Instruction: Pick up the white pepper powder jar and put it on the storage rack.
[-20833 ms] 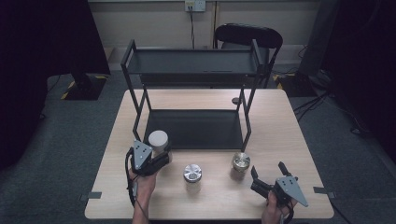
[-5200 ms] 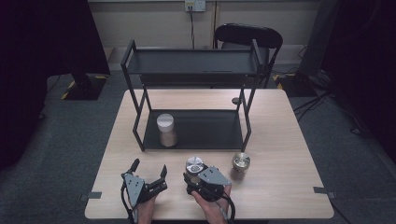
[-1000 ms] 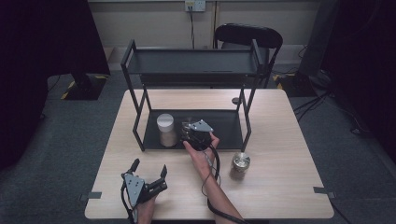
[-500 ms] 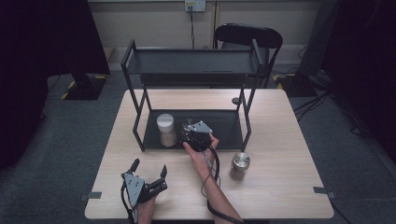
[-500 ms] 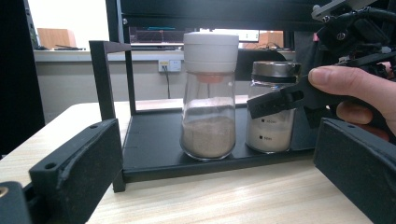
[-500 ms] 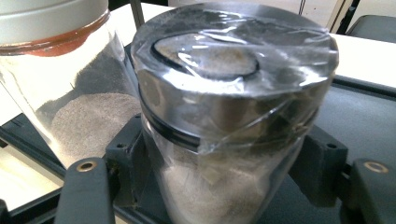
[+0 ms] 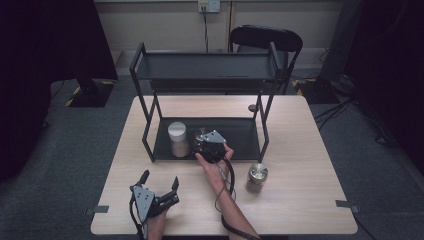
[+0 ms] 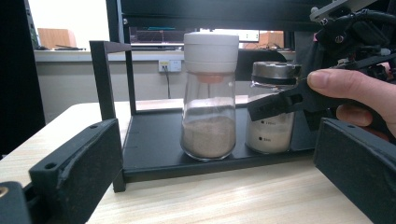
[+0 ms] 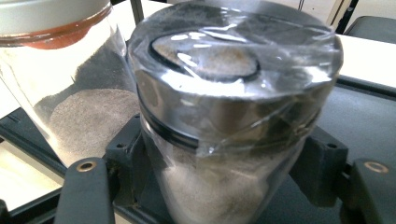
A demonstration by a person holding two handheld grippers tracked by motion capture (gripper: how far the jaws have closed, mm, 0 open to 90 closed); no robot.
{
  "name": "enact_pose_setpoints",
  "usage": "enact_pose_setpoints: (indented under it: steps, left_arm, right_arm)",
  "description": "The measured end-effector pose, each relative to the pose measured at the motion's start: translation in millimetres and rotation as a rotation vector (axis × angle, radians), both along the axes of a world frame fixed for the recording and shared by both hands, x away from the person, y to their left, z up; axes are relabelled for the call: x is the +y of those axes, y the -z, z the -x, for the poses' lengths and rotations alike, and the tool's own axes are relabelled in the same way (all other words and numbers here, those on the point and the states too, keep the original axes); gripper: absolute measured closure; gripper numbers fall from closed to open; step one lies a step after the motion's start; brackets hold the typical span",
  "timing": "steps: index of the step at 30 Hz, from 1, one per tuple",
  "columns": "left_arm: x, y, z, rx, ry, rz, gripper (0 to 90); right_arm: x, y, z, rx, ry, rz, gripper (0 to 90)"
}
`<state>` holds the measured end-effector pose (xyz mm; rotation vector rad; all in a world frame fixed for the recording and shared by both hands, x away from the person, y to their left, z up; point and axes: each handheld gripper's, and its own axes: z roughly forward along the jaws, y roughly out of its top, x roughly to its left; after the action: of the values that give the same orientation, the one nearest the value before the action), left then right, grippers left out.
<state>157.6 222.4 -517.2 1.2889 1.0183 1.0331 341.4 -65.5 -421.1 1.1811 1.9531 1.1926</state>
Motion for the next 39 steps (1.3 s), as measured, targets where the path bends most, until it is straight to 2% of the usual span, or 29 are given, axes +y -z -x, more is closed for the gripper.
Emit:
enact_pose_setpoints:
  steps: [12, 22, 33, 34, 36, 39]
  left_arm:
    - [0.1, 0.0, 0.0, 0.000, 0.001, 0.000, 0.7]
    - [0.3, -0.1, -0.1, 0.000, 0.002, -0.001, 0.7]
    - [0.3, -0.1, -0.1, 0.000, 0.002, -0.001, 0.7]
    - [0.3, -0.1, -0.2, 0.000, 0.002, -0.001, 0.7]
    - [0.3, -0.1, -0.1, 0.000, 0.002, -0.001, 0.7]
    - [0.3, -0.1, -0.1, 0.000, 0.002, 0.000, 0.7]
  right_arm:
    - [-3.1, 0.0, -2.2, 0.016, -0.003, -0.017, 30.3]
    - [-0.8, -3.2, -2.9, 0.019, -0.006, 0.007, 30.8]
    - [-2.2, -2.9, -3.4, 0.017, -0.014, 0.005, 30.4]
    - [-2.6, -2.8, -3.5, 0.015, -0.017, 0.006, 29.9]
    - [-3.6, -3.8, -3.8, 0.015, -0.018, -0.001, 20.8]
    - [-2.9, -5.8, -3.6, 0.012, -0.010, -0.007, 13.3]
